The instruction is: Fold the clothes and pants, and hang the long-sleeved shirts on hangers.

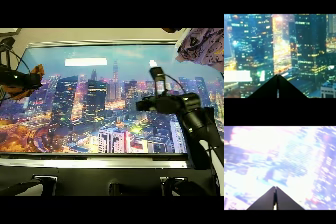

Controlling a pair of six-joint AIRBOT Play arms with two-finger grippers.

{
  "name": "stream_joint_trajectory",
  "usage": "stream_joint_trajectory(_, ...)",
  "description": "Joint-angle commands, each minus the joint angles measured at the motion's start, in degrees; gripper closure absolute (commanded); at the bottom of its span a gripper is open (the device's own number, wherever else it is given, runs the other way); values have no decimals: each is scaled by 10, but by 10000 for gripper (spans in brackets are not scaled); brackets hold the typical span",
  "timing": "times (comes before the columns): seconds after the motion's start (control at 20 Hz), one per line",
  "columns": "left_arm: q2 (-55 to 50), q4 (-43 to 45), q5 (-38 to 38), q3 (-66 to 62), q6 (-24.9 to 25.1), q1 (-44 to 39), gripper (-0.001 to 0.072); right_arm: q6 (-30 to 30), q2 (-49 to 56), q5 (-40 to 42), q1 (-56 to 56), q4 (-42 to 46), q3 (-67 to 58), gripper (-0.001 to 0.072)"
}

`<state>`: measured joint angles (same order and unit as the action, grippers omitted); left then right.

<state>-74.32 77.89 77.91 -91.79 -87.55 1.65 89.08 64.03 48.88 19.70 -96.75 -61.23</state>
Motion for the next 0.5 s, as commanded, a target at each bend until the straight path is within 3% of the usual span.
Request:
stream_joint_trajectory(0.0, 33, 4, -9, 20, 2, -1, 686, -19, 0, -26, 53, 26, -1, 681)
stream_joint_trajectory(0.45, 33, 4, 16, 20, -3, -1, 682, -18, -2, -25, 52, 35, -1, 679)
